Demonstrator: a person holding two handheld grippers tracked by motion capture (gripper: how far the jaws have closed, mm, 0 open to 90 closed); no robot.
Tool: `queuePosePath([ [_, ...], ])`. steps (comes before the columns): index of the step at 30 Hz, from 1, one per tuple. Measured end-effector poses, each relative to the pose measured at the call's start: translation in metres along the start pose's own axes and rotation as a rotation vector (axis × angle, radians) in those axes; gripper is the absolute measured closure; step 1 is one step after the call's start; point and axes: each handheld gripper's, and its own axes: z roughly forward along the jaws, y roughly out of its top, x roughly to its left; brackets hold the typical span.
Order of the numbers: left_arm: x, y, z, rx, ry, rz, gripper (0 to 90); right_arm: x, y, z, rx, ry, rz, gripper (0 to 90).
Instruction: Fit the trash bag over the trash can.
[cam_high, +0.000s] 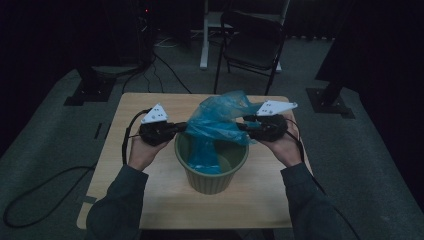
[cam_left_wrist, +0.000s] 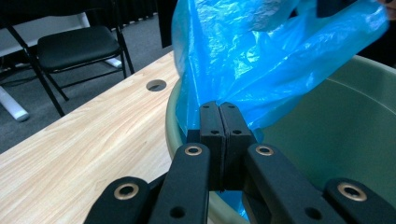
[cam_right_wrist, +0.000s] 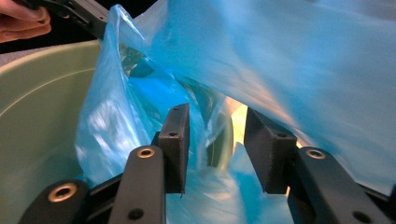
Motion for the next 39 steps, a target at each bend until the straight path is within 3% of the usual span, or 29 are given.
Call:
queuePosePath([
  [5, -0.001, 0.001, -0.002, -0.007, -0.010, 0.002, 77.3, 0.001, -0.002, 0.009, 0.033, 0.022, 0.010, 63.2],
  [8, -0.001, 0.002, -0.007, -0.020, -0.014, 0.003, 71.7, 0.003, -0.005, 0.013, 0.052, 0.045, -0.001, 71.7],
  [16, -0.006, 0.016, -0.014, -0.060, -0.039, 0.034, 61.6, 0.006, -0.004, 0.014, 0.064, 0.068, -0.016, 82.1],
  [22, -0.013, 0.035, -0.008, -0.068, -0.045, 0.064, 58.3, 0.010, -0.003, 0.017, 0.074, 0.086, -0.034, 83.7],
  [27, -0.025, 0.050, 0.014, -0.008, -0.002, 0.127, 56.3, 0.014, -0.003, 0.016, 0.080, 0.099, -0.046, 85.0],
  [29, -0.027, 0.051, 0.019, 0.008, 0.009, 0.136, 56.2, 0.014, -0.003, 0.016, 0.080, 0.101, -0.049, 85.1],
  [33, -0.033, 0.051, 0.034, 0.072, 0.078, 0.170, 58.8, 0.015, -0.004, 0.014, 0.082, 0.106, -0.052, 86.1],
  [39, -0.028, 0.050, 0.036, 0.060, 0.099, 0.131, 79.8, 0.019, -0.006, 0.012, 0.105, 0.118, -0.071, 87.1],
])
